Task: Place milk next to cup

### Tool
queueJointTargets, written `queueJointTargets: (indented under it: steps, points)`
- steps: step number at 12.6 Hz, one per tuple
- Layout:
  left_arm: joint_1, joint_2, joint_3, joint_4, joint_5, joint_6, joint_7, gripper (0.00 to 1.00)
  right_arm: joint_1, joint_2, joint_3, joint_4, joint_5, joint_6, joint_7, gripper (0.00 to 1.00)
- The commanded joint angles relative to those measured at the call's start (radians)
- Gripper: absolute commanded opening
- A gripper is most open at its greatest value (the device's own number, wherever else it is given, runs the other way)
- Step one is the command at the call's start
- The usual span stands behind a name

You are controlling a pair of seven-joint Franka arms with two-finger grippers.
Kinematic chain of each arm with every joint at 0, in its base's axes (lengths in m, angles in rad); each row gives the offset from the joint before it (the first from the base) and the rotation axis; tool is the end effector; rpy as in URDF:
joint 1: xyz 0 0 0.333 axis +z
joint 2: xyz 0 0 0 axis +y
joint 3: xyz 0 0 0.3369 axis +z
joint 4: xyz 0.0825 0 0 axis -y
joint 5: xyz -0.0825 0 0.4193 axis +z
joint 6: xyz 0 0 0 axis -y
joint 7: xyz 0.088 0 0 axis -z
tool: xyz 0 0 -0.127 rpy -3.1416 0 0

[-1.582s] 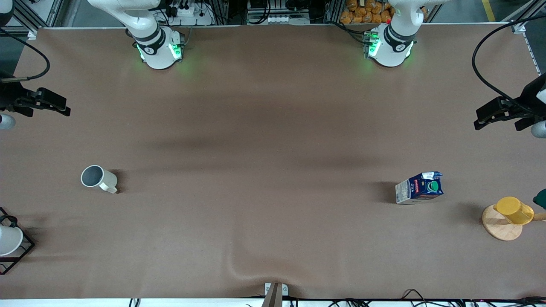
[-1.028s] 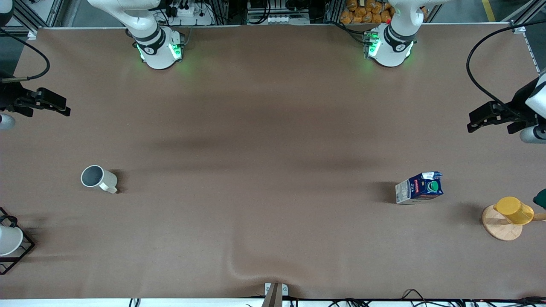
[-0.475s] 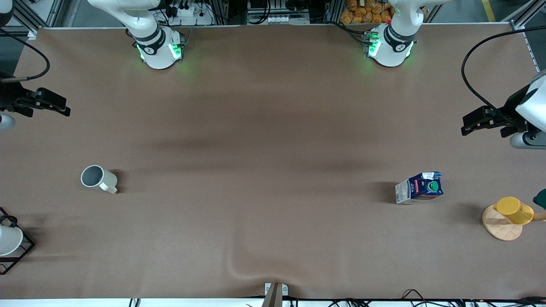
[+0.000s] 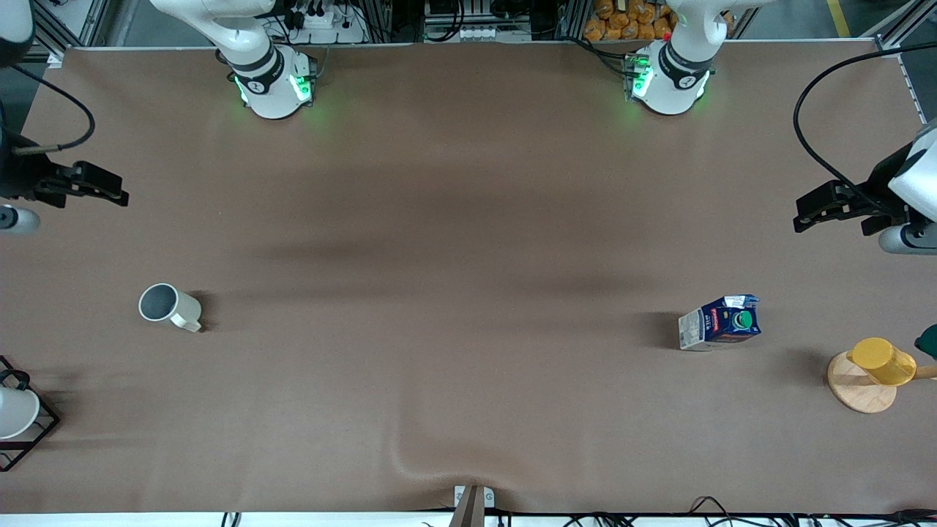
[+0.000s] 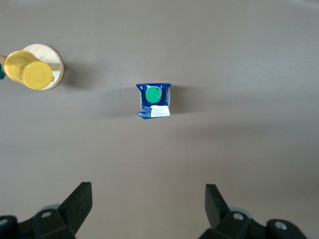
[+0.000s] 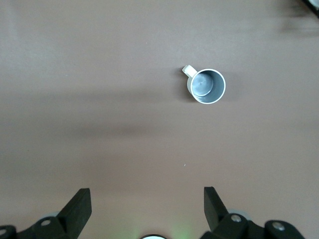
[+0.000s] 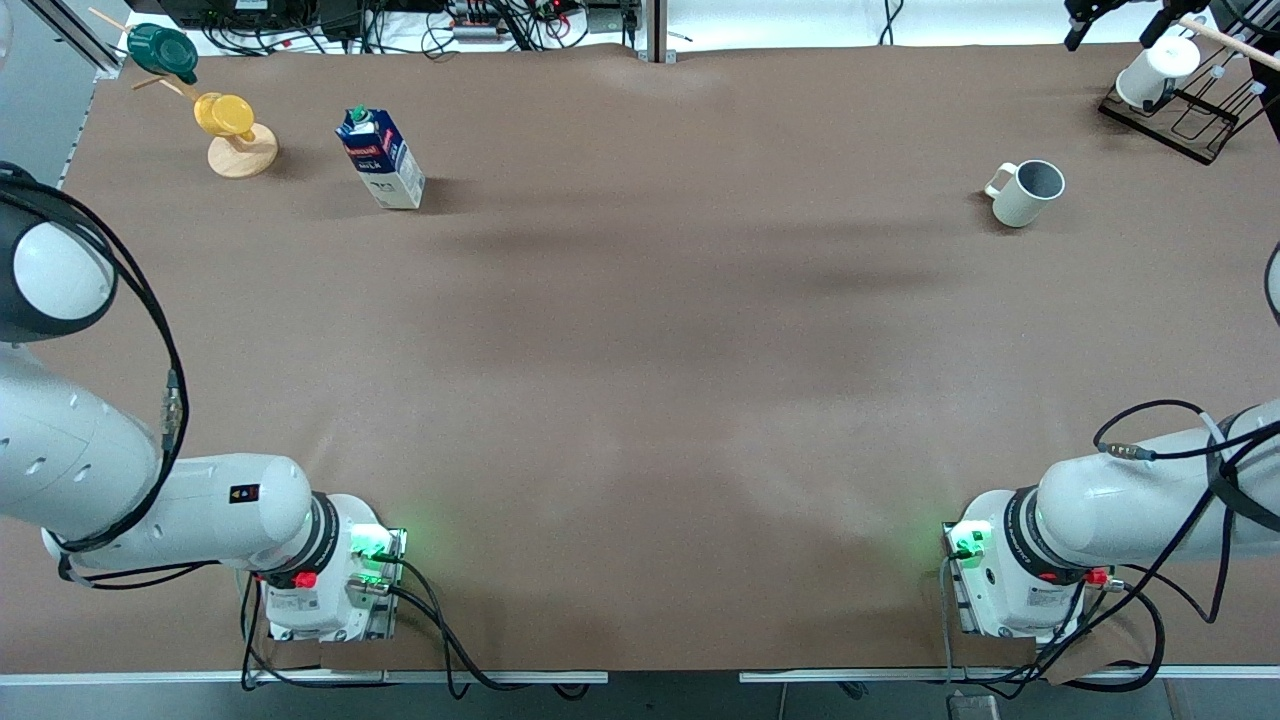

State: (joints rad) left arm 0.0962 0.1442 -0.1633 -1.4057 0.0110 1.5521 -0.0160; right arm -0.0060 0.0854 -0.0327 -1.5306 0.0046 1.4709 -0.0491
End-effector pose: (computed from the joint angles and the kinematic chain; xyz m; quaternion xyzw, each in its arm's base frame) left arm 0.6344 -0.0334 0.6201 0.9997 -0.0246 0.0018 0.0063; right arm 0.6018 -0.0219 0.5867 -0.9974 -0.0052 0.0724 0.0041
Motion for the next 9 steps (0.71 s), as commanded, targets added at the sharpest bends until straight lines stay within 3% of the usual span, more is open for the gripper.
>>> queueJointTargets:
  steps: [1,5,9]
  points:
    - [-0.001,-0.006,-0.002,0.005,0.01,0.003,-0.004,1.0,-0.011,0.079,0.0,0.053,-0.002,-0.003,0.005,1.0]
    - [-0.004,0.055,-0.001,0.005,0.006,0.08,-0.012,1.0,-0.023,0.184,0.0,0.066,-0.012,0.095,-0.021,1.0]
    - [-0.007,0.071,-0.001,0.005,0.009,0.103,-0.01,1.0,-0.086,0.344,-0.001,0.105,-0.015,0.195,-0.334,1.0]
